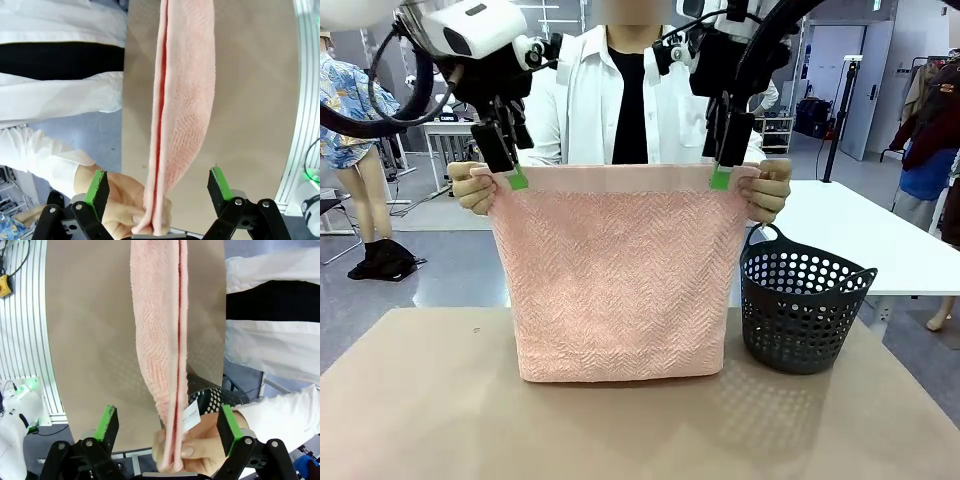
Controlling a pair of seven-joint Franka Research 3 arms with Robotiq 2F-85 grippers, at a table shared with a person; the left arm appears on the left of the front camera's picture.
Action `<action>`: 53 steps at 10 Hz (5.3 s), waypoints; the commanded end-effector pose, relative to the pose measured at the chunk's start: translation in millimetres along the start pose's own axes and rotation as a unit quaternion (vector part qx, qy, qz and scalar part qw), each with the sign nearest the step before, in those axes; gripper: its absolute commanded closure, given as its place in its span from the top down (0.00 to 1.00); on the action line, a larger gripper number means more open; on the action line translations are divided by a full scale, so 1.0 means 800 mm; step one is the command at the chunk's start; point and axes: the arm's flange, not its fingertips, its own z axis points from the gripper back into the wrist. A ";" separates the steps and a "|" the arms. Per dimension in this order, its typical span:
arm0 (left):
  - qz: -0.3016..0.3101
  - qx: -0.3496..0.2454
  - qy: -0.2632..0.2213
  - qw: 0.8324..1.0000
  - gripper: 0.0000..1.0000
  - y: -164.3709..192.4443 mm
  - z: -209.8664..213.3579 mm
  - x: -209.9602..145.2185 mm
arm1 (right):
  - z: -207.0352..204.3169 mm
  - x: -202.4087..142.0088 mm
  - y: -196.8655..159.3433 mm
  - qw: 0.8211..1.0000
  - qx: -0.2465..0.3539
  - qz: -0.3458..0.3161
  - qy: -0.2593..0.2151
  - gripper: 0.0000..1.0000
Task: Fold the towel.
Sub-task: Release the end of the 100 cm Hotel Towel you were holding and grab the top end of the folded side, then release the end of the 100 cm Hotel Towel you were holding.
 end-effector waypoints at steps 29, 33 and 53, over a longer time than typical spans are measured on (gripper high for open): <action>0.017 -0.061 0.008 0.998 0.00 0.028 -0.057 -0.013 | -0.052 -0.003 -0.036 0.999 0.042 -0.007 0.012 0.00; 0.017 -0.061 0.008 0.998 0.00 0.028 -0.057 -0.013 | -0.052 -0.003 -0.036 0.999 0.042 -0.007 0.012 0.00; 0.017 -0.061 0.008 0.998 0.00 0.028 -0.057 -0.013 | -0.052 -0.003 -0.036 0.999 0.042 -0.007 0.012 0.00</action>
